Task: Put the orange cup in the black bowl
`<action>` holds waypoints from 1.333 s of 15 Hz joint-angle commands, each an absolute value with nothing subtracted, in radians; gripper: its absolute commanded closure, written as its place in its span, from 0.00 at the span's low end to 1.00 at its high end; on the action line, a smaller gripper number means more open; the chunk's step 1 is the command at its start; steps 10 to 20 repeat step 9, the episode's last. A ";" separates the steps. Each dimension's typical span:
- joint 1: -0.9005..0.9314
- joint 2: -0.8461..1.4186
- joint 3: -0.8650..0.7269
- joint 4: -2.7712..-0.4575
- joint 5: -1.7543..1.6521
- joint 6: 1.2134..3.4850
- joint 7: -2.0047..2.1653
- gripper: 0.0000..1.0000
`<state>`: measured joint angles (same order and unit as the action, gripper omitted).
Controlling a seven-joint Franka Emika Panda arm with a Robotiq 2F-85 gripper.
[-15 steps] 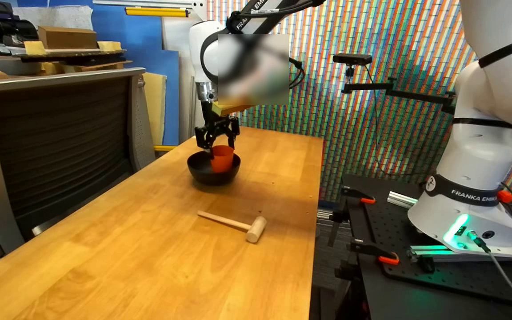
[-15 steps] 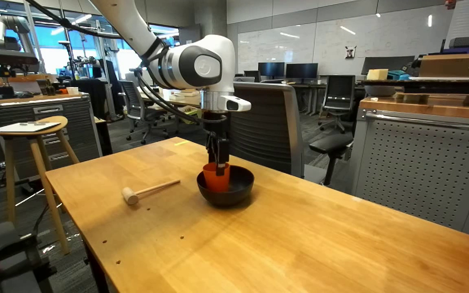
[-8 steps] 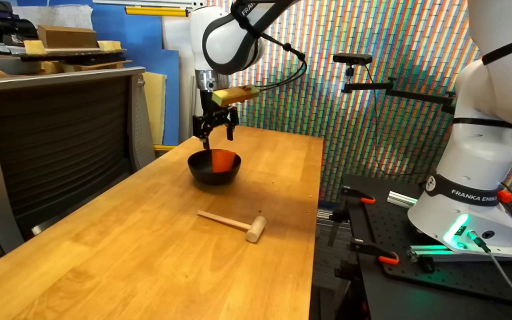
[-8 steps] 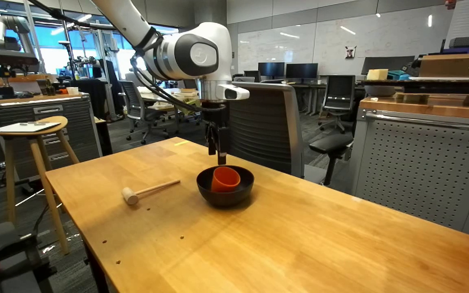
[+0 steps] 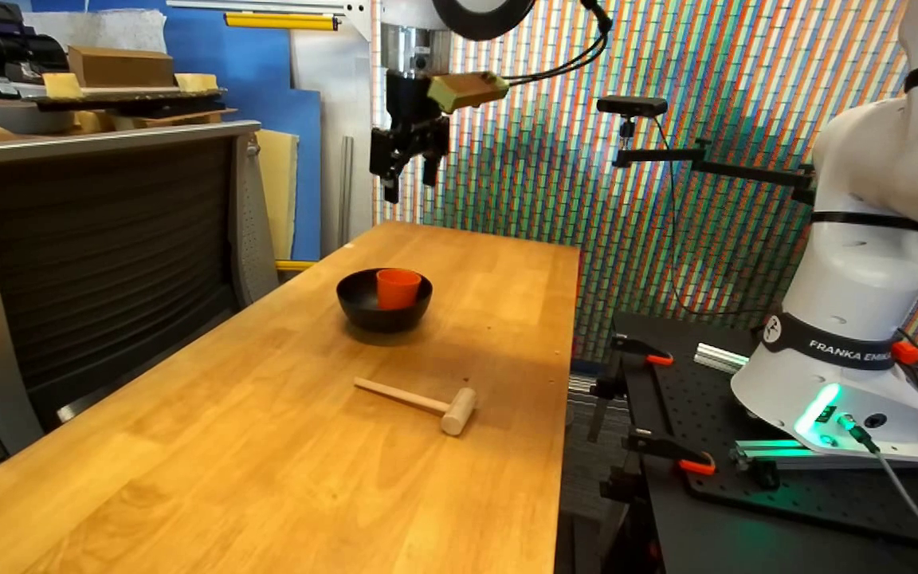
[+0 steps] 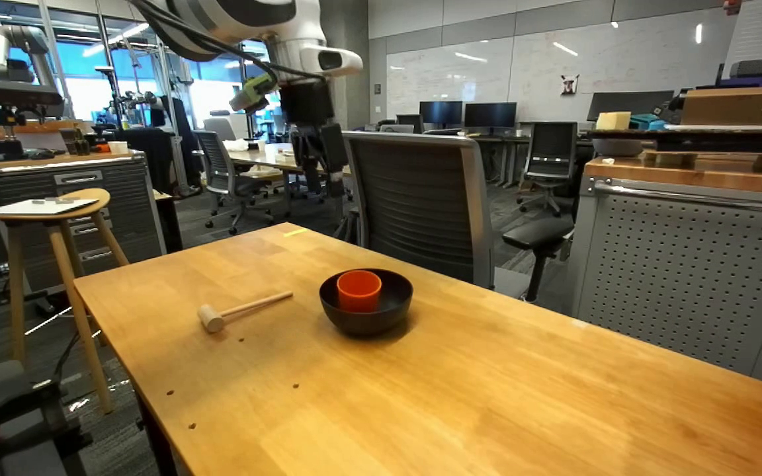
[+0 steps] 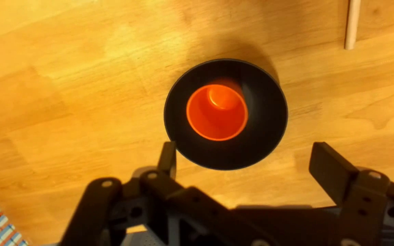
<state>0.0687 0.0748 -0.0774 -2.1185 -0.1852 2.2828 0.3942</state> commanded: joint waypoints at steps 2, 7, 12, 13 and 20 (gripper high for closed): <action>0.053 -0.206 -0.024 -2.283 -0.174 2.232 0.164 0.00; 0.075 -0.386 -0.028 -2.358 -0.097 2.116 -0.147 0.00; 0.053 -0.335 -0.005 -2.327 -0.118 2.130 -0.078 0.00; 0.053 -0.335 -0.005 -2.327 -0.118 2.130 -0.078 0.00; 0.053 -0.335 -0.005 -2.327 -0.118 2.130 -0.078 0.00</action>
